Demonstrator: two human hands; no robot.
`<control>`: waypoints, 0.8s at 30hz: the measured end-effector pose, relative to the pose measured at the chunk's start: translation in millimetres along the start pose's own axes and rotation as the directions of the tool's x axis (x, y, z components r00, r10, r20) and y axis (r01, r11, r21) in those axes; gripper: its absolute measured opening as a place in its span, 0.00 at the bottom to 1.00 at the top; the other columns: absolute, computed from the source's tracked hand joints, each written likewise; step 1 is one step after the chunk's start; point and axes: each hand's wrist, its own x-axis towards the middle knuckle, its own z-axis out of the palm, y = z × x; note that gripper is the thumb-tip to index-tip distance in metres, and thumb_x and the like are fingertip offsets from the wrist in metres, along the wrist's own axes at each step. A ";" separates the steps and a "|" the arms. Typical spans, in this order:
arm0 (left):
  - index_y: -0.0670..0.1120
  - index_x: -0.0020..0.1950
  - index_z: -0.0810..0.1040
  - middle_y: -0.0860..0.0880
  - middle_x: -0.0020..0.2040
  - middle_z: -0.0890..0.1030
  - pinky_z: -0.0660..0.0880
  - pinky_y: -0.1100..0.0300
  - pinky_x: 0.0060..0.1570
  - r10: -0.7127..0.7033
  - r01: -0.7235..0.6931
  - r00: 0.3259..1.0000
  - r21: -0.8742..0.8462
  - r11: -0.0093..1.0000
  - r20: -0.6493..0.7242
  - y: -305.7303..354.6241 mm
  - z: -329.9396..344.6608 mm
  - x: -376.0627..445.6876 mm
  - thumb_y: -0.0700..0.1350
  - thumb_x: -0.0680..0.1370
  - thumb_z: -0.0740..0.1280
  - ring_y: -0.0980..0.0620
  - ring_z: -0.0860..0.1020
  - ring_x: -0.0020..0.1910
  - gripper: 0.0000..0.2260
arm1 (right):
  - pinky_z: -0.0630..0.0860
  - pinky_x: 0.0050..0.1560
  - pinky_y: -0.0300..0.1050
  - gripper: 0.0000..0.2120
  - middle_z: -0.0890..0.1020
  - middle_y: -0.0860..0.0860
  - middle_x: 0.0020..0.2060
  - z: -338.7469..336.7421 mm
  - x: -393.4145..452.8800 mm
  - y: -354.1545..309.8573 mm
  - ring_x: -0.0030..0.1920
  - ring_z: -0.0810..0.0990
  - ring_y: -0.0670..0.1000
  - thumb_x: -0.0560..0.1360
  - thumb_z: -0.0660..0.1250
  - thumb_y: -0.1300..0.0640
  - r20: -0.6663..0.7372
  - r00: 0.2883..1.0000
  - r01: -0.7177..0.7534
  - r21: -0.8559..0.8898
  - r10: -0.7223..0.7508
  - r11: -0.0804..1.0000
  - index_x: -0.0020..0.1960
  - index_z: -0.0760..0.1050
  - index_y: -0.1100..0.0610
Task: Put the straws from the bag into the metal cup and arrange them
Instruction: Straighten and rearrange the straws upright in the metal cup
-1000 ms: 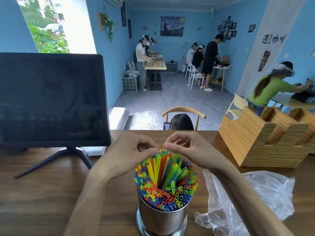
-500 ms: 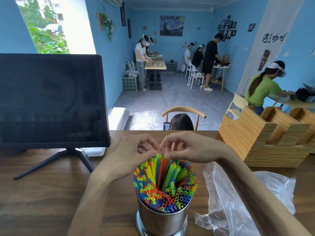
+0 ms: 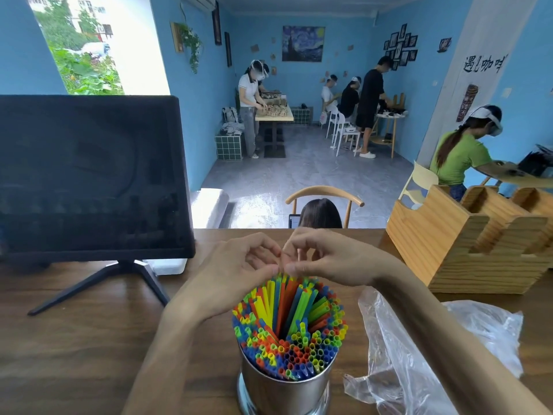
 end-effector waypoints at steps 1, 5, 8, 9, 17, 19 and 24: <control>0.60 0.52 0.81 0.61 0.44 0.83 0.74 0.70 0.43 -0.003 0.003 1.000 -0.003 1.000 -0.030 1.6 -0.3 -0.8 0.54 0.78 0.71 0.65 0.79 0.46 0.04 | 0.71 0.46 0.32 0.05 0.75 0.44 0.49 -0.1 -0.9 -2.0 0.44 0.75 0.41 0.80 0.69 0.51 -0.059 0.998 0.006 0.002 -0.006 1.000 0.51 0.81 0.52; 0.59 0.49 0.85 0.59 0.43 0.83 0.71 0.70 0.40 -0.005 -0.002 0.997 -0.080 0.997 -0.083 8.5 -2.5 -0.8 0.68 0.71 0.67 0.61 0.77 0.41 0.16 | 0.70 0.43 0.32 0.03 0.76 0.40 0.44 -3.4 -2.5 -16.1 0.41 0.74 0.40 0.81 0.68 0.51 -0.363 0.929 0.106 0.066 -0.075 0.992 0.49 0.78 0.49; 0.59 0.44 0.85 0.59 0.43 0.82 0.69 0.67 0.40 0.033 -0.033 0.999 -0.078 0.996 0.008 13.6 -3.4 -1.2 0.66 0.70 0.71 0.60 0.75 0.39 0.13 | 0.75 0.42 0.45 0.07 0.82 0.46 0.44 -8.8 -6.2 -29.2 0.40 0.78 0.46 0.83 0.65 0.50 -0.528 0.842 0.198 0.121 -0.106 0.973 0.51 0.75 0.53; 0.58 0.44 0.85 0.60 0.43 0.82 0.70 0.66 0.41 0.039 -0.035 0.998 -0.079 0.996 0.048 15.8 -3.8 -2.0 0.63 0.71 0.71 0.61 0.76 0.39 0.10 | 0.76 0.40 0.49 0.07 0.84 0.49 0.45 -12.7 -9.7 -33.7 0.40 0.79 0.48 0.83 0.63 0.51 -0.588 0.800 0.247 0.146 -0.117 0.958 0.51 0.73 0.54; 0.53 0.41 0.86 0.52 0.35 0.84 0.72 0.68 0.33 -0.038 -0.107 0.951 -0.445 0.889 -0.306 21.7 -23.3 -8.5 0.53 0.71 0.71 0.60 0.76 0.31 0.06 | 0.76 0.36 0.42 0.06 0.88 0.52 0.43 -28.1 -39.0 -37.6 0.35 0.80 0.50 0.78 0.66 0.58 -0.807 0.591 0.475 0.337 -0.011 0.813 0.53 0.72 0.56; 0.51 0.37 0.87 0.51 0.33 0.83 0.71 0.61 0.31 -0.223 -0.119 0.862 -0.608 0.785 -0.456 20.2 -31.1 -7.5 0.56 0.64 0.75 0.58 0.73 0.28 0.10 | 0.79 0.38 0.41 0.08 0.88 0.51 0.39 -19.9 -44.1 -33.6 0.35 0.82 0.50 0.73 0.70 0.58 -0.766 0.641 0.413 0.388 0.039 0.824 0.52 0.76 0.57; 0.48 0.40 0.86 0.52 0.36 0.85 0.78 0.68 0.39 -0.353 -0.186 0.756 -0.698 0.692 -0.552 22.4 -50.7 -8.2 0.52 0.66 0.77 0.58 0.80 0.34 0.09 | 0.83 0.49 0.46 0.06 0.88 0.54 0.40 14.8 -48.9 -29.2 0.45 0.88 0.54 0.71 0.76 0.59 -0.512 0.858 0.201 0.412 0.043 0.889 0.47 0.83 0.57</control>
